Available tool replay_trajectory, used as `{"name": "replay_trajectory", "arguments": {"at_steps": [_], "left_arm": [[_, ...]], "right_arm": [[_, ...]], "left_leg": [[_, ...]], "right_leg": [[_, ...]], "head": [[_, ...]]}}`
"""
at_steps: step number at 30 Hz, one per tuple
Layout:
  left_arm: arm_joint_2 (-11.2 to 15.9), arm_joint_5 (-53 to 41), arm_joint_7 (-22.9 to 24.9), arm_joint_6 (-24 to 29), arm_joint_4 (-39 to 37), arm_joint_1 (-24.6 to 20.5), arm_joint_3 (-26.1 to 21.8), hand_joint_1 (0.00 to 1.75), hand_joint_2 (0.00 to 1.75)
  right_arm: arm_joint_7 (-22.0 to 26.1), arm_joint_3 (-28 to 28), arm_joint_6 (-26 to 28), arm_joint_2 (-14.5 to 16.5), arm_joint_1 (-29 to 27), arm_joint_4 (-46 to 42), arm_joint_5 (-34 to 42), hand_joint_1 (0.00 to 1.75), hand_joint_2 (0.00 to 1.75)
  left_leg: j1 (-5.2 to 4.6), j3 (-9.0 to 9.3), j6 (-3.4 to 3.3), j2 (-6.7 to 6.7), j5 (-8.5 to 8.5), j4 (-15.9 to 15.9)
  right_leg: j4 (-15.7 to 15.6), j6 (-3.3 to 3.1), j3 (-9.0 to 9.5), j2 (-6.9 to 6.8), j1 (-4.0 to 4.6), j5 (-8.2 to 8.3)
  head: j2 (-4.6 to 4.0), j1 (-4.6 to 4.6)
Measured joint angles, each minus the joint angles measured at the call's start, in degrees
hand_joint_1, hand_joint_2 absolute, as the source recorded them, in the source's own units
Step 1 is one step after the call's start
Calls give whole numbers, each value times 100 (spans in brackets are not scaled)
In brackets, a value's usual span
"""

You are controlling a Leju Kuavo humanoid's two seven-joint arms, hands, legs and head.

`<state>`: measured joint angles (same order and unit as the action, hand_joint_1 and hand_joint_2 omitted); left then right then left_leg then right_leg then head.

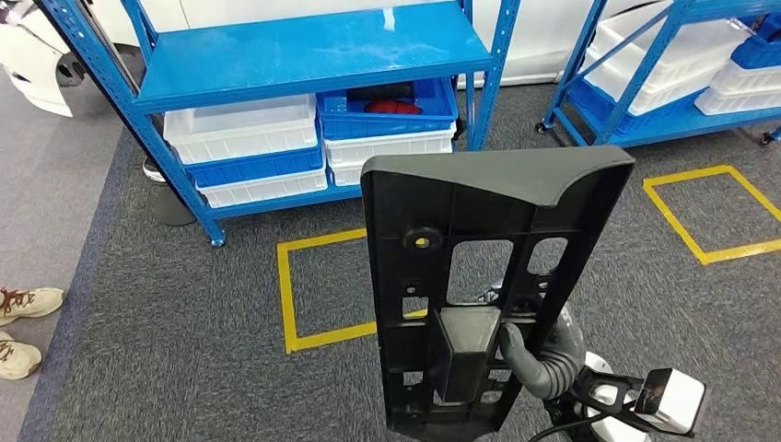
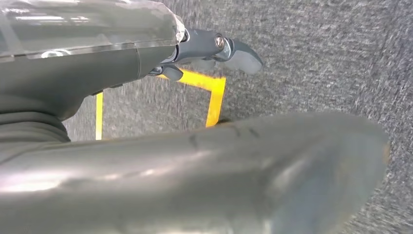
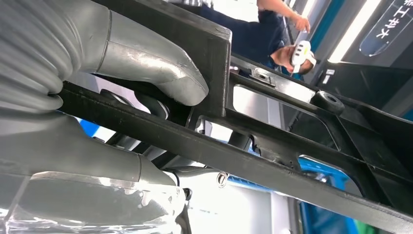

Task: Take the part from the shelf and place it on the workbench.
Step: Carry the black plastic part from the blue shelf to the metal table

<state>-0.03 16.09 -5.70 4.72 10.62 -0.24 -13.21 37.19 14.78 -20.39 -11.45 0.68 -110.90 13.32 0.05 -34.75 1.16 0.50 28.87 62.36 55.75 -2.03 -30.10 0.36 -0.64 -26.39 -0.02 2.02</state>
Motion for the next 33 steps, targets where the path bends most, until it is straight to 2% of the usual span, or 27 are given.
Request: {"name": "replay_trajectory", "arguments": {"at_steps": [2, 3, 4, 5, 7, 8, 9, 10, 12, 13, 14, 16, 17, 18, 19, 20, 21, 22, 23, 24, 25, 27, 28, 29, 31, 32, 33], "left_arm": [[15, -3, 1, -6, 0, -1, -1, 0, 0], [22, -4, 1, -8, 0, -1, -2, 0, 0], [24, -5, 1, -9, 0, -1, -2, 0, 0], [27, -5, 2, -9, 0, -1, -2, 0, 0], [38, -5, 0, -18, 0, -1, -4, 0, 0], [43, -5, -4, -26, 0, 4, -9, 0, 0], [48, -5, -10, -38, 0, 6, -16, 0, 0], [55, -5, -19, -50, 0, 3, -26, 0, 0], [72, -5, -36, -66, 0, -12, -52, 0, 0], [80, -5, -42, -69, 0, -17, -72, 0, 0], [86, -5, -44, -67, 0, -14, -96, 0, 0], [92, -2, -48, -55, 0, 3, -135, 0, 0], [97, 2, -49, -40, 0, 11, -147, 0, 0], [102, 8, -51, -16, 0, 16, -158, 0, 0], [107, 13, -59, 25, 0, 15, -172, 0, 0], [111, 19, -74, 87, 0, 8, -191, 0, 0], [114, 25, -95, 165, 0, -2, -214, 0, 0], [115, 35, -120, 253, 0, -11, -241, 0, 0], [116, 50, -144, 334, 0, -18, -269, 0, 0], [119, 67, -164, 396, 0, -24, -296, 0, 0], [121, 84, -180, 437, 0, -28, -318, 0, 0], [123, 106, -202, 480, 0, -38, -357, 0, 0], [123, 112, -211, 501, 0, -43, -378, 0, 0], [122, 112, -217, 525, 0, -46, -398, 0, 0], [123, 80, -222, 566, 0, -37, -421, 0, 0], [123, 51, -221, 574, 0, -27, -423, 0, 0], [122, 16, -220, 570, 0, -17, -423, 0, 0]], "right_arm": [[8, -30, 4, -8, -15, -39, -57, 175, 175], [8, -38, 6, -8, -25, -47, -71, 175, 175], [8, -46, 7, -9, -33, -53, -78, 175, 175], [7, -52, 8, -9, -39, -60, -83, 175, 175], [7, -66, 34, -10, -40, -84, -137, 175, 175], [4, -72, 61, -11, -37, -100, -198, 175, 175], [1, -76, 100, -12, -36, -120, -283, 175, 175], [-1, -79, 163, -16, -38, -150, -389, 175, 175], [11, -81, 318, -54, -57, -258, -591, 175, 175], [31, -81, 407, -86, -71, -336, -674, 175, 175], [52, -81, 474, -124, -81, -411, -730, 175, 175], [90, -81, 562, -196, -96, -539, -791, 175, 175], [99, -81, 581, -229, -99, -579, -793, 175, 175], [104, -81, 593, -260, -103, -613, -776, 175, 175], [107, -81, 594, -283, -105, -643, -744, 175, 175], [104, -83, 581, -302, -107, -679, -702, 175, 175], [93, -87, 553, -313, -110, -725, -660, 175, 175], [75, -95, 516, -319, -114, -781, -624, 175, 175], [52, -104, 475, -321, -121, -841, -597, 175, 175], [27, -114, 437, -321, -134, -898, -578, 175, 175], [7, -122, 409, -321, -149, -948, -565, 175, 175], [-24, -132, 378, -321, -188, -1019, -553, 175, 175], [-37, -135, 364, -318, -198, -1049, -546, 175, 175], [-55, -136, 337, -311, -199, -1071, -529, 175, 175], [-130, -138, 248, -292, -181, -1094, -455, 175, 175], [-185, -141, 201, -280, -172, -1091, -399, 175, 175], [-246, -153, 163, -273, -167, -1087, -334, 175, 175]], "left_leg": [[23, -299, 47, -5, 424, 808], [31, -369, 62, -5, 497, 1048], [40, -331, 71, -8, 453, 1069], [50, -178, 73, -23, 309, 846], [70, 327, 50, -179, -10, 2], [73, 513, 33, -279, -98, -332], [73, 618, 14, -355, -125, -538], [67, 640, -5, -386, -109, -598], [75, 609, -66, -283, -149, -632], [86, 600, -112, -222, -174, -652], [98, 589, -157, -154, -200, -676], [98, 547, -211, -21, -229, -690], [93, 523, -216, 48, -237, -687], [90, 503, -215, 119, -245, -683], [87, 490, -211, 189, -250, -677], [87, 483, -204, 253, -252, -669], [87, 482, -194, 313, -248, -657], [79, 483, -176, 367, -238, -639], [64, 483, -148, 415, -223, -616], [49, 483, -115, 462, -210, -597], [33, 484, -79, 510, -200, -586], [32, 491, -7, 592, -185, -580], [43, 480, 32, 537, -140, -536], [54, 428, 64, 419, -30, -397], [70, 154, 106, 116, 359, 247], [69, -34, 111, 38, 557, 666], [68, -190, 110, 9, 673, 1003]], "right_leg": [[13, -14, -79, 62, 3, 49], [26, -8, -113, 102, 5, 68], [45, 3, -144, 148, 4, 83], [69, 13, -169, 196, 3, 93], [124, 39, -219, 292, 3, 103], [148, 64, -248, 338, 4, 114], [165, 97, -277, 384, 3, 130], [171, 138, -307, 431, 0, 155], [185, 212, -351, 496, -4, 188], [252, 235, -398, 438, -2, 141], [419, 252, -487, 335, -2, 24], [1099, 289, -817, 92, -14, -374], [1499, 314, -999, 39, -24, -554], [1784, 335, -1117, 13, -30, -646], [1870, 349, -1129, -4, -33, -633], [1705, 351, -1010, -29, -35, -515], [1341, 343, -785, -83, -34, -337], [899, 323, -528, -213, -23, -200], [534, 287, -327, -320, -3, -101], [301, 247, -209, -395, 18, -60], [210, 208, -177, -423, 38, -67], [210, 134, -211, -290, 40, -41], [200, 97, -220, -232, 31, -22], [188, 60, -229, -177, 20, -1], [178, 6, -254, -66, 16, 30], [180, -10, -271, -3, 24, 40], [183, -19, -285, 68, 32, 48]], "head": [[0, 0], [0, 0], [0, -1], [0, -1], [0, -1], [0, -1], [0, -1], [0, -1], [0, -1], [0, -1], [0, -1], [0, -1], [0, -1], [0, -1], [0, -1], [0, -1], [0, -1], [0, -1], [0, -1], [0, 0], [0, -1], [0, -1], [0, -1], [0, 0], [0, 0], [0, 0], [0, -1]]}}
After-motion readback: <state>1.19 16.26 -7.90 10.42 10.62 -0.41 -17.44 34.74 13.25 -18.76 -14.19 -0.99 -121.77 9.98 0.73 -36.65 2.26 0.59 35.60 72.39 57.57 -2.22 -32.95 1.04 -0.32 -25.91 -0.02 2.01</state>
